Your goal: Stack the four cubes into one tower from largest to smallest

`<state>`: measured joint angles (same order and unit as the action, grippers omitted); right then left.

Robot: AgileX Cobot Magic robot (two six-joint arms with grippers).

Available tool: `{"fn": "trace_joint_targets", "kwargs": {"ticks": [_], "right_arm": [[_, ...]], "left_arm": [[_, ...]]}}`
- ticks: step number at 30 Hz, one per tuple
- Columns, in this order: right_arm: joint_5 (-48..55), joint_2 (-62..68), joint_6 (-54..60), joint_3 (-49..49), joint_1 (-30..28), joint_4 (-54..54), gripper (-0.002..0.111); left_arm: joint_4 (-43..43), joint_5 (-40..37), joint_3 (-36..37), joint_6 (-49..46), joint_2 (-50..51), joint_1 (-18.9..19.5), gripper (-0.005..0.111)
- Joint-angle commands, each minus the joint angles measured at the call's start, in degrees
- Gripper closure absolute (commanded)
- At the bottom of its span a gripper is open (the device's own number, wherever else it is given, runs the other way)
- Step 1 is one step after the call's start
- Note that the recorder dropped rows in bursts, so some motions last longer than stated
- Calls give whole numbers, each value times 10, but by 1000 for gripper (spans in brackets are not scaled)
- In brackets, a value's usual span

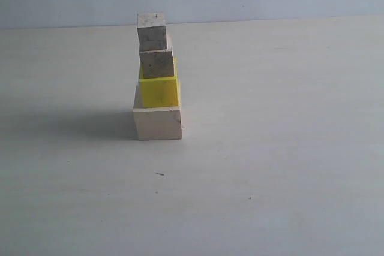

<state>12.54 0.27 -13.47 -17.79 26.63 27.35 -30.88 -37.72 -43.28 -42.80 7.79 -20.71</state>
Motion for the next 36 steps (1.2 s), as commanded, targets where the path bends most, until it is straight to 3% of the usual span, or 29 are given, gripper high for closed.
{"fn": "trace_joint_targets", "kwargs": {"ticks": [1,12,14,20,23,26,30,36], "right_arm": [[-2,-3,0,2,1,-2,108],[-2,-3,0,2,1,-3,108],[-2,-3,0,2,1,-3,108],[-2,-3,0,2,1,-3,108],[-2,-3,0,2,1,-3,108],[-2,-3,0,2,1,-3,108],[-2,-3,0,2,1,-3,108],[-2,-3,0,2,1,-3,108]], "left_arm": [[3,-1,2,5,-7,1,107],[19,-2,2,-17,-14,10,107],[16,-12,2,-15,-34,52,107],[22,-79,7,95,-78,248,107],[11,-93,22,107,-78,295,107],[-6,-67,65,118,-78,303,107],[-23,-14,137,119,-78,282,107],[-38,144,256,119,-78,253,107]]}}
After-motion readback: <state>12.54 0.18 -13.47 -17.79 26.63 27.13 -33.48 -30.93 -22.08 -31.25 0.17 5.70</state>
